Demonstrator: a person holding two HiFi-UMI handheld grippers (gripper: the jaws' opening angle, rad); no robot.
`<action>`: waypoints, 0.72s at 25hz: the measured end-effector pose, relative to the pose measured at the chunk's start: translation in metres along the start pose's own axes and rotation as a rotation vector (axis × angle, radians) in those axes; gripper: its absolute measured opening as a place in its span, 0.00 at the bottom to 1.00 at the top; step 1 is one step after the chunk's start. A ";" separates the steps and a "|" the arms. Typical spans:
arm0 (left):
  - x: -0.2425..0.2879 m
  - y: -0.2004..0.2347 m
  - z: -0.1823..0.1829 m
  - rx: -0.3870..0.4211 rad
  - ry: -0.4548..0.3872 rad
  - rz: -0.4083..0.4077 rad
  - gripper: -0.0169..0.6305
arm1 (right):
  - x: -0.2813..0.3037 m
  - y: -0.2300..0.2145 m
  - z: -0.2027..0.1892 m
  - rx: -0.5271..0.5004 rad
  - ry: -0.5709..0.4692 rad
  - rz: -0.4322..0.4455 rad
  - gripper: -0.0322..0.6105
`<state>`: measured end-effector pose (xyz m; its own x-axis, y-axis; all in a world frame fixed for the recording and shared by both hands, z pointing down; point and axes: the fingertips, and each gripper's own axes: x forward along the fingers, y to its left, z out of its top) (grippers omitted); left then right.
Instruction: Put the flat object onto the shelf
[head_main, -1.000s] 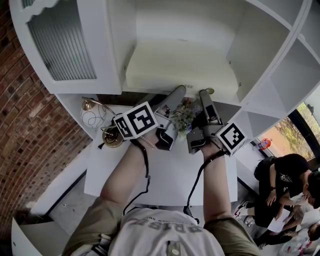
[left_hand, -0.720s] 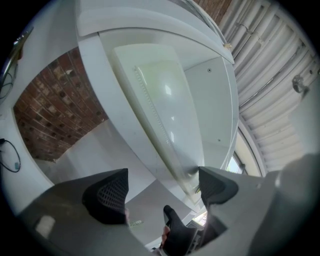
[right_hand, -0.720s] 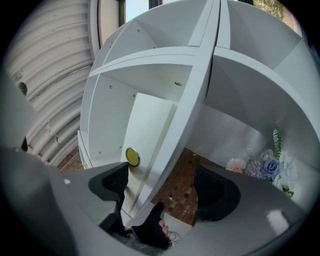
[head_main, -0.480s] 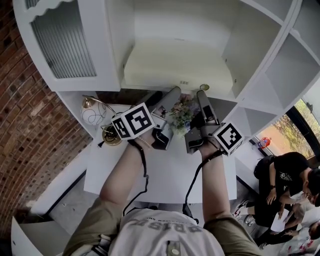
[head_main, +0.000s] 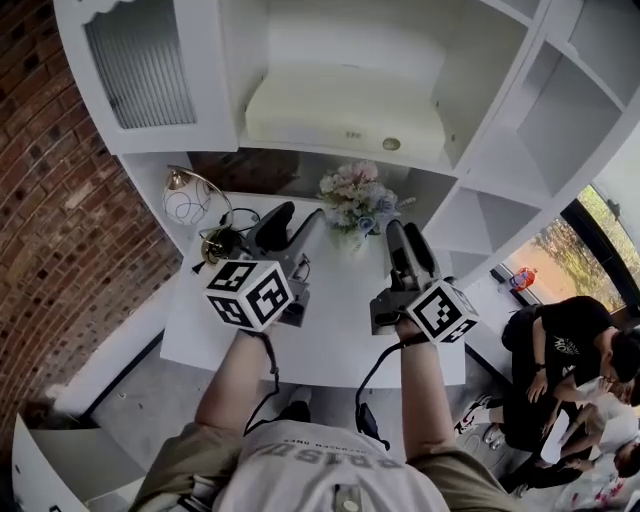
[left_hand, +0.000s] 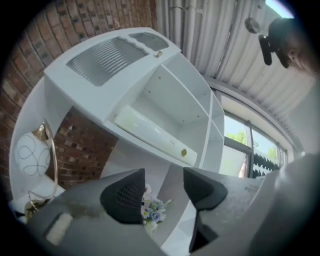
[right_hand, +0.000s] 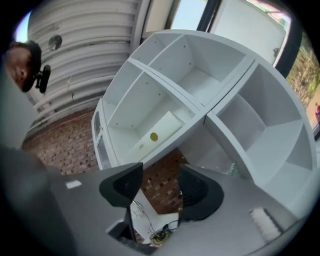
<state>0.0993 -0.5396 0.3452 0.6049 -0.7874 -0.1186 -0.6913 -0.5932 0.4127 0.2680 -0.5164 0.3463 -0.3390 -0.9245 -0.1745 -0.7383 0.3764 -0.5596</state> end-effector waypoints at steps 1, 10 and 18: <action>-0.010 -0.004 -0.003 0.031 0.000 0.014 0.41 | -0.011 0.001 -0.005 -0.037 0.010 -0.010 0.39; -0.093 -0.036 -0.031 0.235 0.014 0.144 0.20 | -0.086 0.033 -0.042 -0.248 0.087 -0.019 0.23; -0.141 -0.072 -0.037 0.359 0.006 0.199 0.05 | -0.137 0.057 -0.053 -0.396 0.117 -0.027 0.11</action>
<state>0.0783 -0.3795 0.3660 0.4465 -0.8926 -0.0628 -0.8886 -0.4505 0.0856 0.2417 -0.3653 0.3812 -0.3638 -0.9296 -0.0583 -0.9073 0.3679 -0.2035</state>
